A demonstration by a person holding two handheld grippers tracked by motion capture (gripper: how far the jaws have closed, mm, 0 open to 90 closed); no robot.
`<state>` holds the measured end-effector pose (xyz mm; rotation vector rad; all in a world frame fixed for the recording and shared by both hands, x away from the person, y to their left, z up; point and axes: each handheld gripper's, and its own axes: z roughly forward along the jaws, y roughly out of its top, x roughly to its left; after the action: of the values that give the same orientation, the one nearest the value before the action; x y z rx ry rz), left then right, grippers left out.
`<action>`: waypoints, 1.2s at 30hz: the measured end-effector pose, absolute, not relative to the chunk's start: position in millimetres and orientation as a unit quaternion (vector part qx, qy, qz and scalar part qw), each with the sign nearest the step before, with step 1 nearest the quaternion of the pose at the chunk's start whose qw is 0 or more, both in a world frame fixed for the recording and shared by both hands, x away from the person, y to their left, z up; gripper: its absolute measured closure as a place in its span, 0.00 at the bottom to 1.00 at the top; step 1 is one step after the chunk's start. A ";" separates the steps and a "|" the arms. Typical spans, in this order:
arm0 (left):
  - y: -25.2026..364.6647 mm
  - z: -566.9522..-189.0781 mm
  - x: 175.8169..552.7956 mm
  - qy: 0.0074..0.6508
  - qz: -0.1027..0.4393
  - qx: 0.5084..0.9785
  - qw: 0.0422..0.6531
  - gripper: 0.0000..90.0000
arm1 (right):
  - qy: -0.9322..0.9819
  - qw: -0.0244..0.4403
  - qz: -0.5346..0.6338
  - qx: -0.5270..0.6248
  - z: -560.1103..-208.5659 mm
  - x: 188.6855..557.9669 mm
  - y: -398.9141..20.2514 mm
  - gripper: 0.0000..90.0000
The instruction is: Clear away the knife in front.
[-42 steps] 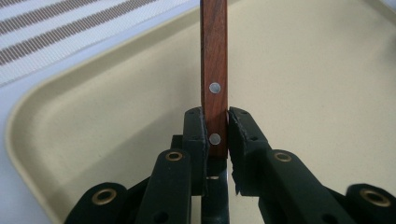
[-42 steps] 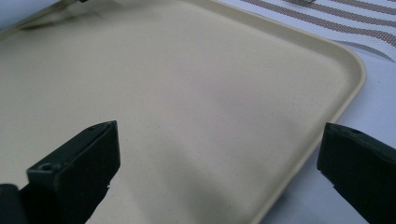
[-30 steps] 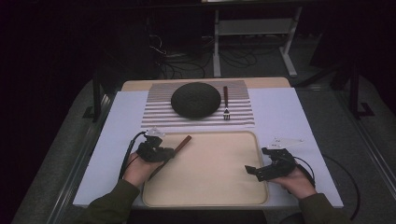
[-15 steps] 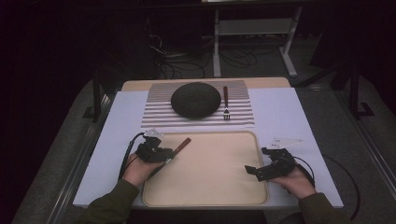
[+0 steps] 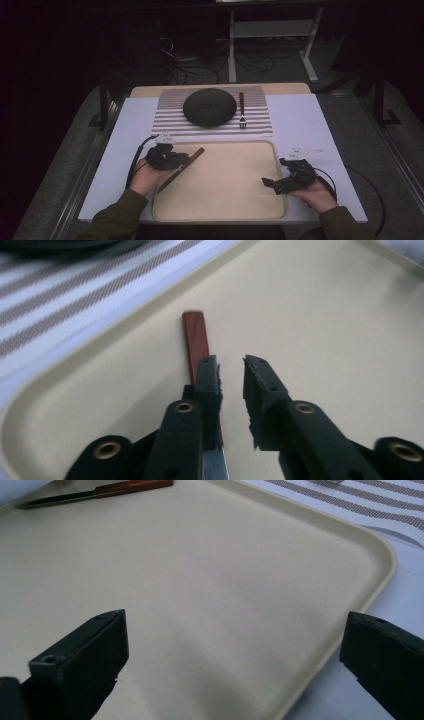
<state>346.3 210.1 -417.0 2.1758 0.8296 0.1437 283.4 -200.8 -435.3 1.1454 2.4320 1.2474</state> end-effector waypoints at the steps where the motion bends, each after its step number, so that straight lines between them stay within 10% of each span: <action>1: 208.8 -416.3 348.3 0.321 0.057 0.859 0.394 0.89 | 0.818 0.089 0.418 0.384 -435.6 283.6 -200.7 0.00; 36: 189.0 -444.5 368.8 0.304 0.053 0.883 0.352 1.00 | 0.825 0.094 0.406 0.382 -438.0 283.6 -200.4 0.00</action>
<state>368.8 189.0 -444.5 2.2858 0.7876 0.1363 283.6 -200.4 -438.0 1.1330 2.4461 1.2039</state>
